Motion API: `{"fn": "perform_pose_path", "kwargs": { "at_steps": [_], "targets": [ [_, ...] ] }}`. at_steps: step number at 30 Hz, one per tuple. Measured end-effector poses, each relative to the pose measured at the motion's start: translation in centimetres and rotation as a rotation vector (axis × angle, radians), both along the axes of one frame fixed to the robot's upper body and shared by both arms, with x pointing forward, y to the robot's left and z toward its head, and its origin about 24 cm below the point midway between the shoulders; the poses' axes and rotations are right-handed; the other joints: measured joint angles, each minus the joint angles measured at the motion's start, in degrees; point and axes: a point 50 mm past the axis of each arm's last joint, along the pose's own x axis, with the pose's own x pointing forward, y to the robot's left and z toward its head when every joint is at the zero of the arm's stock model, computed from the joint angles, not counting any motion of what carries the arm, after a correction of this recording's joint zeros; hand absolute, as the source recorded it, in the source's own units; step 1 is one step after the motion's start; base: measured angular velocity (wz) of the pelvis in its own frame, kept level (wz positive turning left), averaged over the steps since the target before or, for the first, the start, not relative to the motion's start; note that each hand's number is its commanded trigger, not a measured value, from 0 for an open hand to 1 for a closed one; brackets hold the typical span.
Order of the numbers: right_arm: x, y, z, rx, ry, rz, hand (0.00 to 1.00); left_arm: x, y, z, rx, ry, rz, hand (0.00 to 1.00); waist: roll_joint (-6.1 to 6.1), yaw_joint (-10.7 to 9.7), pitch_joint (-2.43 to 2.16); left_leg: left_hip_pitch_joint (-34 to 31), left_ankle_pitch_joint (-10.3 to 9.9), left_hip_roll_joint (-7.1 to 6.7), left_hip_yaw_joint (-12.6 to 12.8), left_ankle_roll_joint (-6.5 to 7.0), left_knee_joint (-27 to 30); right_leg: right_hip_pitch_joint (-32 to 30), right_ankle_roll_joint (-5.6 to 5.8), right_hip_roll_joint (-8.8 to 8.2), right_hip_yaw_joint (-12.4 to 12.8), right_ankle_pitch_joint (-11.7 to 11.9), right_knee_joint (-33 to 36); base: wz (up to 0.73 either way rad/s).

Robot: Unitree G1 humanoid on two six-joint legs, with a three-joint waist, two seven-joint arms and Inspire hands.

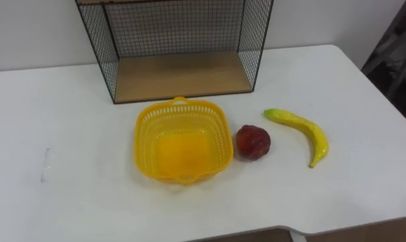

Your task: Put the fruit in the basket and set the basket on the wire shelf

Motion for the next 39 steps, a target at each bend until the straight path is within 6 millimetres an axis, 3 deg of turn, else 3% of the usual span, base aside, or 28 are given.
{"fn": "perform_pose_path", "kwargs": {
  "at_steps": [2,4,13,23,34,39],
  "targets": [
    [1.2,0.7,2.3,-0.142,-0.013,0.064,0.0,0.4,0.0,0.0,-0.001,-0.005,-0.016,0.0,0.23,1.1,0.17,0.04,0.0,0.0,0.09,0.0,-0.27,-0.04,-0.01,0.07,0.08,0.0,-0.06,0.0],
    [2.1,1.5,3.1,-0.217,-0.004,0.122,0.0,0.5,-0.2,-0.1,-0.006,0.0,-0.036,0.0,0.01,1.3,0.08,-0.01,0.0,0.0,0.09,0.0,-0.28,0.01,-0.01,0.08,-0.11,0.02,-0.09,0.02],
    [5.6,5.2,5.7,-0.444,0.007,0.482,0.0,1.0,-1.0,-0.4,-0.04,0.017,-0.088,0.0,-0.3,4.1,0.07,0.06,0.0,0.02,0.18,-0.01,-0.45,0.11,-0.04,0.08,-0.21,0.07,-0.38,0.0],
    [9.2,8.5,6.6,-0.55,0.01,0.91,0.0,1.3,-0.7,-0.4,-0.083,0.009,-0.107,0.0,-1.56,6.04,0.45,0.0,0.0,0.14,-0.66,-0.01,-0.31,1.03,-0.18,-0.03,-1.55,0.25,-0.55,0.06],
    [10.8,11.2,5.7,-0.55,0.065,1.22,0.0,1.2,-0.6,-0.3,-0.097,0.025,-0.108,0.0,-1.14,7.63,0.38,0.16,0.01,0.1,-1.81,-0.01,-0.29,2.4,-0.11,0.02,-2.67,0.96,-2.02,0.05],
    [11.1,11.4,4.8,-0.527,0.103,1.289,0.0,1.3,-0.6,-0.3,-0.099,0.023,-0.11,0.0,-0.79,8.45,0.48,0.19,0.01,0.11,-1.82,0.0,-0.23,2.67,-0.11,-0.01,-2.8,1.05,-2.03,0.0]
  ]
}}
